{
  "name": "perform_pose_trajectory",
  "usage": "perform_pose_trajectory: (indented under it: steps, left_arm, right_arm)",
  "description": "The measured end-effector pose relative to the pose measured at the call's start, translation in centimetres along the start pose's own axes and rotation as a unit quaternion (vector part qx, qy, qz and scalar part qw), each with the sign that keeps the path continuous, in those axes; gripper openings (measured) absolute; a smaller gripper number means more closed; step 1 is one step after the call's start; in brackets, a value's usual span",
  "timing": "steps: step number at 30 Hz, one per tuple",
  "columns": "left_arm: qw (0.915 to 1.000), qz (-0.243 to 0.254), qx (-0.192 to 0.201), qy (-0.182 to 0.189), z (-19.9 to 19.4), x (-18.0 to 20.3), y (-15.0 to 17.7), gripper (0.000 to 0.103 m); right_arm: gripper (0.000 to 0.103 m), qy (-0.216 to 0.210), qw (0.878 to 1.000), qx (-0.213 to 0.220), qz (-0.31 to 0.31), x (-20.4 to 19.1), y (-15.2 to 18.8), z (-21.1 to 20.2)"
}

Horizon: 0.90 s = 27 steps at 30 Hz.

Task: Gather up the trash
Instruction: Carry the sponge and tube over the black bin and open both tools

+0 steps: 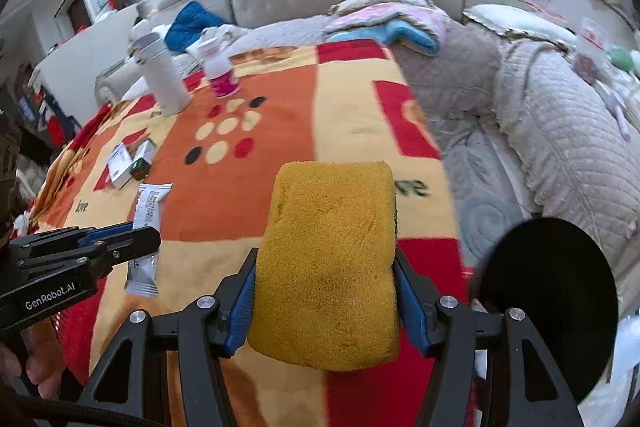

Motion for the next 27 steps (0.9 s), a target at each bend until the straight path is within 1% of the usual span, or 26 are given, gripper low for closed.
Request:
perform_pose_trajectory:
  steps: [7, 15, 19, 23, 27]
  left_arm:
    - [0.9995, 0.030, -0.007, 0.009, 1.5, 4.0, -0.3, 0.016]
    - [0.9970, 0.069, -0.021, 0.029, 3.6, 9.3, -0.4, 0.016]
    - [0.9955, 0.082, -0.028, 0.038, 4.6, 11.7, -0.4, 0.016]
    - [0.9942, 0.093, -0.033, 0.043, 5.2, 13.2, -0.3, 0.016]
    - [0.9926, 0.102, -0.036, 0.055, 5.6, 14.8, -0.3, 0.016]
  right_arm:
    - [0.060, 0.017, 0.999, 0.002, 0.035, 4.3, 1.2, -1.3]
    - [0.060, 0.045, 0.996, 0.001, 0.082, 10.0, 2.9, -2.6]
    - [0.060, 0.056, 0.994, 0.001, 0.094, 12.1, 3.4, -3.2]
    - [0.060, 0.061, 0.992, 0.002, 0.109, 13.8, 3.8, -3.7]
    - [0.060, 0.068, 0.990, 0.002, 0.122, 15.2, 4.2, -3.9]
Point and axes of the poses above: each gripper's, at about its wrist camera, not at the fingertips, and z roughly the way its jaws point, x to its right, y to its underside, the point moved 9 cm from there along z, roughly the way its jaws point, and after that the axes turned 4 degrees about y, right-handed, at the moved point
